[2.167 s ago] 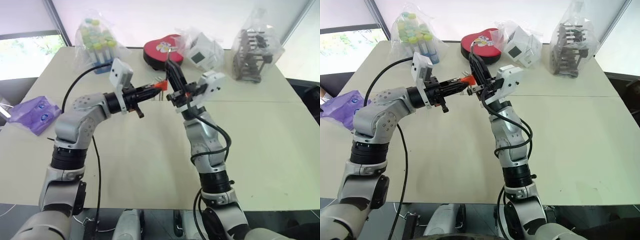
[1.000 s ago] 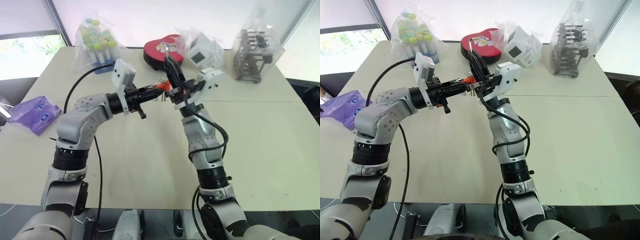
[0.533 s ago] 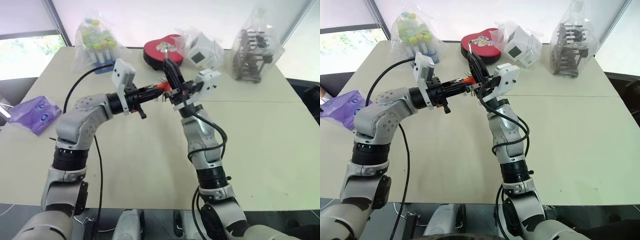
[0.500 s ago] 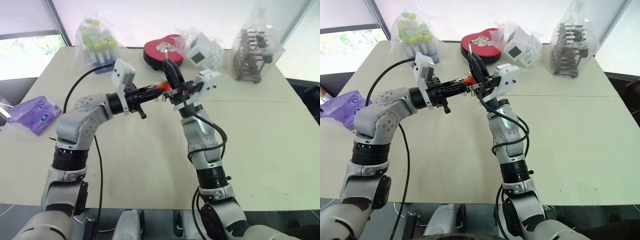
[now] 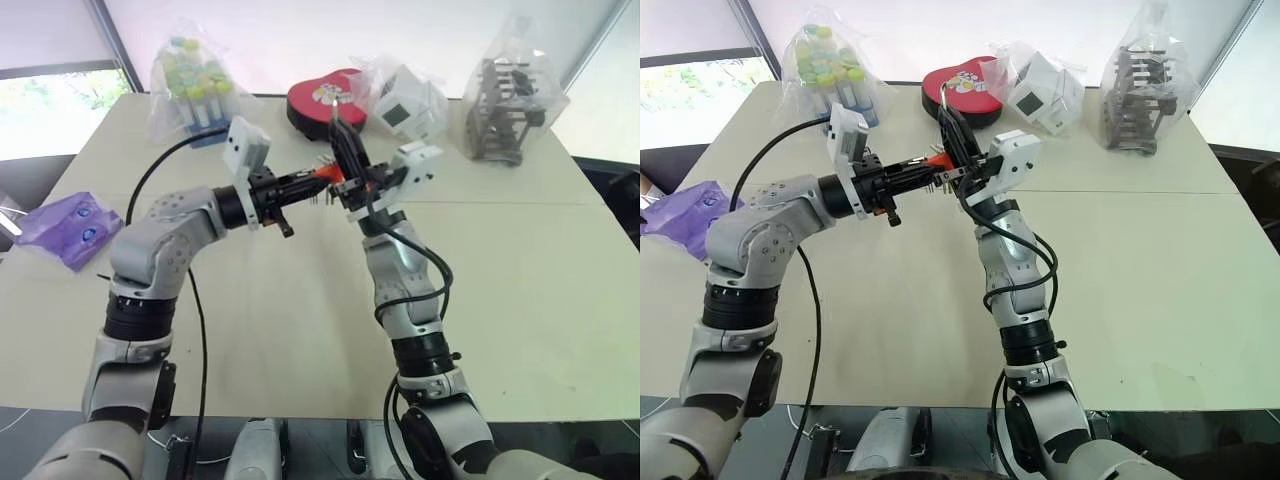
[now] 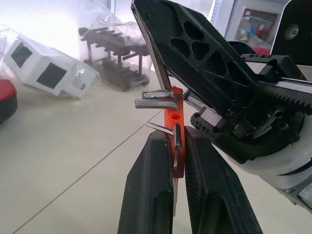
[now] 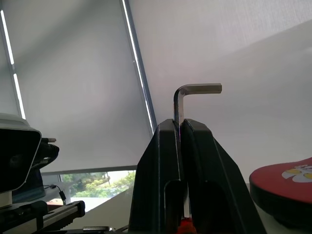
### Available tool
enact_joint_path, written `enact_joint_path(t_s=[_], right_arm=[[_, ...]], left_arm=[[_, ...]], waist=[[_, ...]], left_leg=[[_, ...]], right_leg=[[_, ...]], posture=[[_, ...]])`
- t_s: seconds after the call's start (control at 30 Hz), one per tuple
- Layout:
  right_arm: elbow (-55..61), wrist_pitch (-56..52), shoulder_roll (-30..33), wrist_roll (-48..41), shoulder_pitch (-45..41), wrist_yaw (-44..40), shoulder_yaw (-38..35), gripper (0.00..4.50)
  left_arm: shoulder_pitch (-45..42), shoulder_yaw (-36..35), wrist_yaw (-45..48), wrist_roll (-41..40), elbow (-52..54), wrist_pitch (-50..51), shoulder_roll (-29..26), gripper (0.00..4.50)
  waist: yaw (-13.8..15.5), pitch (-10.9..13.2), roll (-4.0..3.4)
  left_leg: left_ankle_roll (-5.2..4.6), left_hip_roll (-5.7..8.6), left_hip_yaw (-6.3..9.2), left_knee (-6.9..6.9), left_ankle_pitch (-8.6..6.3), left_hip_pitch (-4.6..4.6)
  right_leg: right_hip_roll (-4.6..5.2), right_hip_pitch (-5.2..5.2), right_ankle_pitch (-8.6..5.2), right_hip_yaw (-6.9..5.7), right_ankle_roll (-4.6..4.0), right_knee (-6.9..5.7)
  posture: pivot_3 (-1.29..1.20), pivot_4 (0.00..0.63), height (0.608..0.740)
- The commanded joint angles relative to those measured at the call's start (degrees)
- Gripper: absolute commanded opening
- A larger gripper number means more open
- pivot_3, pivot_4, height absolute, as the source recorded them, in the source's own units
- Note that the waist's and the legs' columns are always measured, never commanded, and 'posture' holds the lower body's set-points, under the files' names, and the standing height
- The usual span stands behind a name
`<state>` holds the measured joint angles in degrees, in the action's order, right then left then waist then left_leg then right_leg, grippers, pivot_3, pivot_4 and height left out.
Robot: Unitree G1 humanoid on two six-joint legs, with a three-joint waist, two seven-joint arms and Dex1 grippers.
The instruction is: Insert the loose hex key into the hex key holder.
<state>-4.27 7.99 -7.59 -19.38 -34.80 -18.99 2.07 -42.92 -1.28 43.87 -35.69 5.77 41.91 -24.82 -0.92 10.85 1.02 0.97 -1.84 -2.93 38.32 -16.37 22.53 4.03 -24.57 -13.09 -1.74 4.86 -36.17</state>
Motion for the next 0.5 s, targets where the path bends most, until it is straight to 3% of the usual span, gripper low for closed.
enact_joint_path(t_s=[0.03, 0.5], right_arm=[[0.63, 0.94, -0.70, -0.37, -0.89, 0.05, -0.34, 0.04], [1.15, 0.82, -0.31, -0.23, -0.69, -0.05, -0.36, 0.04]], left_arm=[[-2.25, -2.88, -0.14, -1.55, 1.69, -0.85, -0.45, 0.00], [-2.83, -3.75, -1.06, -2.39, 1.12, -0.78, 0.27, 0.00]], waist=[[0.01, 0.00, 0.00], [0.01, 0.00, 0.00]], left_leg=[[0.00, 0.00, 0.00, 0.00, 0.00, 0.00], [0.00, 0.00, 0.00, 0.00, 0.00, 0.00]], right_leg=[[0.00, 0.00, 0.00, 0.00, 0.00, 0.00], [0.00, 0.00, 0.00, 0.00, 0.00, 0.00]], posture=[[0.00, 0.150, 0.740], [0.00, 0.150, 0.740]])
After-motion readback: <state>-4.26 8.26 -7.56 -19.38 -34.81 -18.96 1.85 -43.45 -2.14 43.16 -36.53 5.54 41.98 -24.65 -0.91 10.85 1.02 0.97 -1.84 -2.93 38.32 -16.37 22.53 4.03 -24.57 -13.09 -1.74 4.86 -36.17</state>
